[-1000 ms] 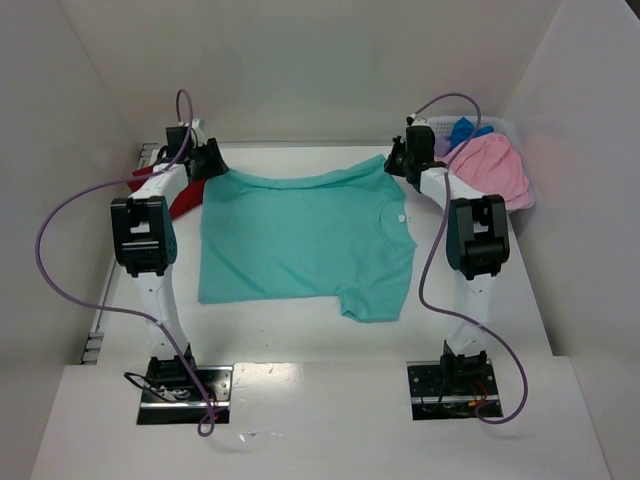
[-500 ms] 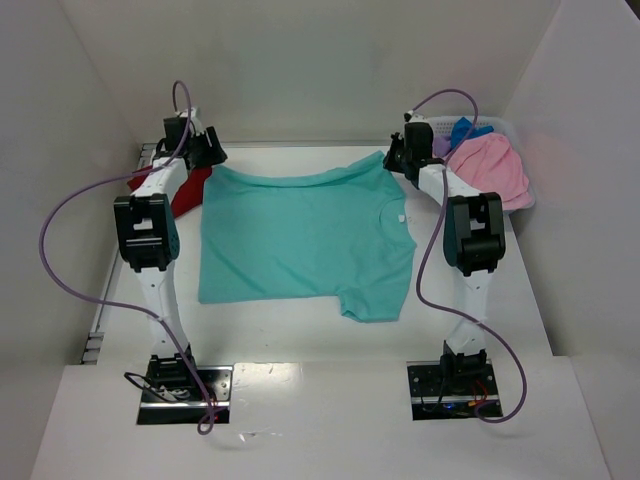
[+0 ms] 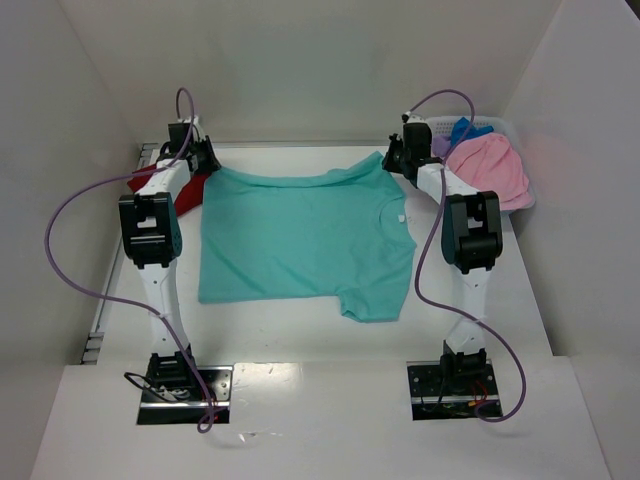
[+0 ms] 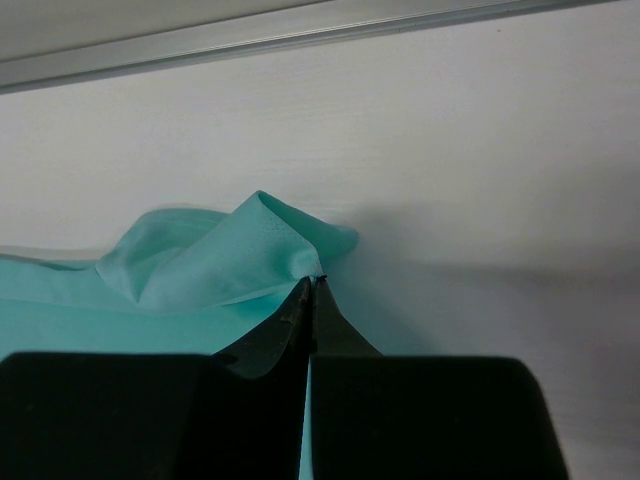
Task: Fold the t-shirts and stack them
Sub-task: Grap the side of the flattened tshirt furthest away from the robot with both arms
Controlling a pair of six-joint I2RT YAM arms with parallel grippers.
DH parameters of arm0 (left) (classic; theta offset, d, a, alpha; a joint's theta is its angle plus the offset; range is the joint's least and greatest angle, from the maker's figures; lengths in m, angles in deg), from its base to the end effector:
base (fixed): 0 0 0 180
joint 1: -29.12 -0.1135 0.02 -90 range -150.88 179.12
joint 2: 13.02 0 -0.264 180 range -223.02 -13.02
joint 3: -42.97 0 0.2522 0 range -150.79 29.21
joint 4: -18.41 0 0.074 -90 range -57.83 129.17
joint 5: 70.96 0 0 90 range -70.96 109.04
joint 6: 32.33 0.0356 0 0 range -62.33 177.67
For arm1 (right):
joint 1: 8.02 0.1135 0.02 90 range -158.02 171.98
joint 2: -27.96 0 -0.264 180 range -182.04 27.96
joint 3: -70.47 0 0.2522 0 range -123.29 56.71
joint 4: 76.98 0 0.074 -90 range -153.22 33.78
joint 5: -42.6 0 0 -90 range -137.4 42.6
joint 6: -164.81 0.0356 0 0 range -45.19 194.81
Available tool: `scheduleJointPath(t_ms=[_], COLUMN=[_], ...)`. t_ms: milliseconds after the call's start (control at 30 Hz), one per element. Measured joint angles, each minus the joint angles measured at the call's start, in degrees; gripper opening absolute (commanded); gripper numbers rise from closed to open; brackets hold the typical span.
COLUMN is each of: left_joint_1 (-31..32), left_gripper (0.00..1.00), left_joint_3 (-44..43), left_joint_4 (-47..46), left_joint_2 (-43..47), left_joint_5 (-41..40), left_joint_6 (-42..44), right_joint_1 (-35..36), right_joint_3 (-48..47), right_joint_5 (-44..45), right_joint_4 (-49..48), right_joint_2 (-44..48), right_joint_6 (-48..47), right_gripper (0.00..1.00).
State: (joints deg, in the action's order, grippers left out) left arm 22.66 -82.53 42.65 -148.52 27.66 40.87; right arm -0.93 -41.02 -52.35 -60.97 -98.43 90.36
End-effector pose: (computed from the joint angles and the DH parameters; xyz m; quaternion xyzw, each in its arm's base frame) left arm 0.5441 0.0562 0.1933 -0.1433 0.8704 -0.1082 0.4584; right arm 0.5100 0.0665 0.2049 0.0429 0.8684 0.1335 0.4757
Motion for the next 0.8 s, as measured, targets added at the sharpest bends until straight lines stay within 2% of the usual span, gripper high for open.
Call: scheduleJointPath(t_ms=[33,200,500,700,800], left_joint_1=[0.0,0.0,0.0,0.0,0.0], left_gripper=[0.19,0.0,0.0,0.0,0.0], left_joint_3=[0.0,0.0,1.01,5.97,10.05], left_joint_4=[0.0,-0.13,-0.92,-1.16,-1.53], left_joint_2=[-0.07,-0.2,0.31,6.14,12.22], left_joint_5=[-0.02,0.52,0.17,-0.92,-1.2], left_joint_6=[-0.13,-0.28,-1.36,-1.03,-0.66], right_joint_1=[0.0,0.0,0.0,0.0,0.0], right_joint_3=[-0.2,-0.35,-1.31,-1.6,-1.46], right_joint_5=[0.0,0.02,0.52,1.09,1.31], right_joint_4=[0.04,0.28,0.79,1.03,1.38], right_joint_2=[-0.13,-0.59,-0.63,-0.35,0.96], right_joint_6=[-0.09,-0.42,-0.68,-0.7,-0.74], right_gripper=[0.0,0.0,0.0,0.0,0.0])
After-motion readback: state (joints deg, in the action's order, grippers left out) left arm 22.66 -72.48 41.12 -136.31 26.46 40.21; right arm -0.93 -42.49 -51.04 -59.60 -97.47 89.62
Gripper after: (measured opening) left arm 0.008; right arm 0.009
